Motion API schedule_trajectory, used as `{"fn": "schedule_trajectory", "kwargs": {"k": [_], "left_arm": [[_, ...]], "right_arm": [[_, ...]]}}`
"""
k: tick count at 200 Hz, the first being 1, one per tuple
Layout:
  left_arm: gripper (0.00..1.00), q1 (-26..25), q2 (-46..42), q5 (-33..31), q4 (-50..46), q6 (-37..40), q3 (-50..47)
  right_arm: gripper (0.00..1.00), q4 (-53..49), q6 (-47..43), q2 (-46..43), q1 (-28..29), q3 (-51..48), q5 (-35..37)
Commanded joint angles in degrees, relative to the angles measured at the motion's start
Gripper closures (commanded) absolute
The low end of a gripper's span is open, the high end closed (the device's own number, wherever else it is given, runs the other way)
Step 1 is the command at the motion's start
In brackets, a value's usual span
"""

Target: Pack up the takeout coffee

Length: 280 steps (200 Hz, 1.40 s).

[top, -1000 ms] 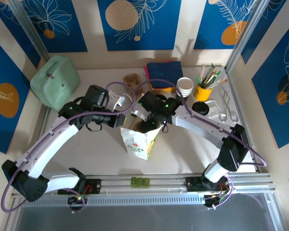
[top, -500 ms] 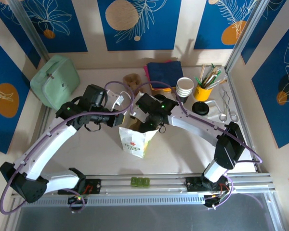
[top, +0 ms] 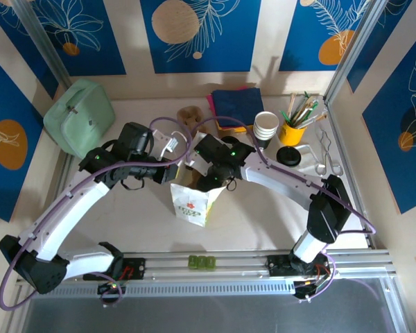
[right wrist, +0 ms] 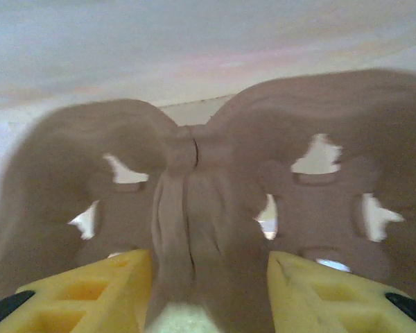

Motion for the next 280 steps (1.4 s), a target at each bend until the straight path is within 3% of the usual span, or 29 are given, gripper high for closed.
{"fn": "schedule_trajectory", "kwargs": {"k": [1, 25, 83, 107, 151, 227, 280], "left_arm": [[1.0, -0.3, -1.3, 1.1, 1.3, 0.1, -0.3], [1.0, -0.3, -1.3, 0.8, 1.1, 0.1, -0.2], [1.0, -0.3, -1.3, 0.4, 0.4, 0.3, 0.1], [1.0, -0.3, -1.0, 0.3, 0.1, 0.2, 0.4], [1.0, -0.3, -0.7, 0.5, -0.4, 0.1, 0.6], [1.0, -0.3, 0.3, 2.0, 0.1, -0.6, 0.6], [1.0, -0.2, 0.8, 2.4, 0.9, -1.2, 0.6]], "right_arm": [[0.51, 0.6, 0.3, 1.7, 0.6, -1.3, -0.9], [0.48, 0.9, 0.3, 1.9, 0.8, -1.4, -0.9], [0.26, 0.3, 0.0, -0.5, 1.2, -0.1, -1.6], [0.21, -0.6, 0.4, -1.9, 1.2, 1.0, -2.2], [0.19, 0.1, 4.1, -5.7, 0.6, 2.1, -5.0], [0.19, 1.3, 18.1, -10.7, -2.1, 6.7, -11.8], [0.19, -0.6, 27.5, -14.6, -3.6, 11.3, -11.6]]}}
